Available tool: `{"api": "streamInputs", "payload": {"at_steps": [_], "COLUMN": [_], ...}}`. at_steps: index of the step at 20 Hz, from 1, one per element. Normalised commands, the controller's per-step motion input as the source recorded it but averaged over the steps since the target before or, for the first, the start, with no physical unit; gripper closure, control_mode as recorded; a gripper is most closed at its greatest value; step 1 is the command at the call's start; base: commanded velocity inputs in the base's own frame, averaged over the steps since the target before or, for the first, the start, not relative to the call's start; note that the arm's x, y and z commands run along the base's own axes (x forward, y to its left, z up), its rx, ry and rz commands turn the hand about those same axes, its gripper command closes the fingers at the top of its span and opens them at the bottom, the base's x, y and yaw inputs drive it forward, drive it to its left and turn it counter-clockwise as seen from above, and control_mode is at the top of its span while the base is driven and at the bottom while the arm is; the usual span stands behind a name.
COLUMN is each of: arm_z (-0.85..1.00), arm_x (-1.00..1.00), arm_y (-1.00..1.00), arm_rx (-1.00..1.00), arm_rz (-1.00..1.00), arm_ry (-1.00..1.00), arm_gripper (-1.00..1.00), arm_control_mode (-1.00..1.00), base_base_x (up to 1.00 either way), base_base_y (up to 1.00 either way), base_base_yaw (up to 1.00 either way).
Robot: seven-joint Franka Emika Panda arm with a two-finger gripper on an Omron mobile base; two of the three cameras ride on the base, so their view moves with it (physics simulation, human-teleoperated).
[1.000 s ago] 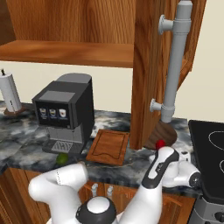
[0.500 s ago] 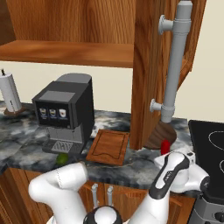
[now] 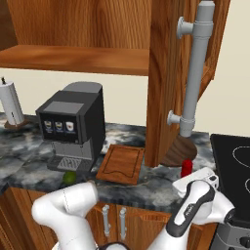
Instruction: Open the cabinet. Place the bowl and condiment on the counter. Then place the lime and garlic on the cutting board.
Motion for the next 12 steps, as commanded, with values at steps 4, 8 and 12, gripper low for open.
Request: {"api": "streamInputs", "payload": {"at_steps": [4, 8, 12], "arm_z": [0.02, 0.24, 0.7], "arm_x": [0.0, -0.19, -0.26], "arm_y": [0.0, 0.0, 0.0], "arm_rx": [0.0, 0.0, 0.0], "arm_rz": [0.0, 0.0, 0.0], "arm_ry": [-0.08, -0.05, -0.01], "arm_gripper": [-1.0, -1.0, -1.0], "arm_control_mode": [-1.0, -1.0, -1.0], "base_base_x": [0.0, 0.0, 0.0], "base_base_y": [0.0, 0.0, 0.0], "base_base_yaw": [0.0, 0.0, 0.0]}}
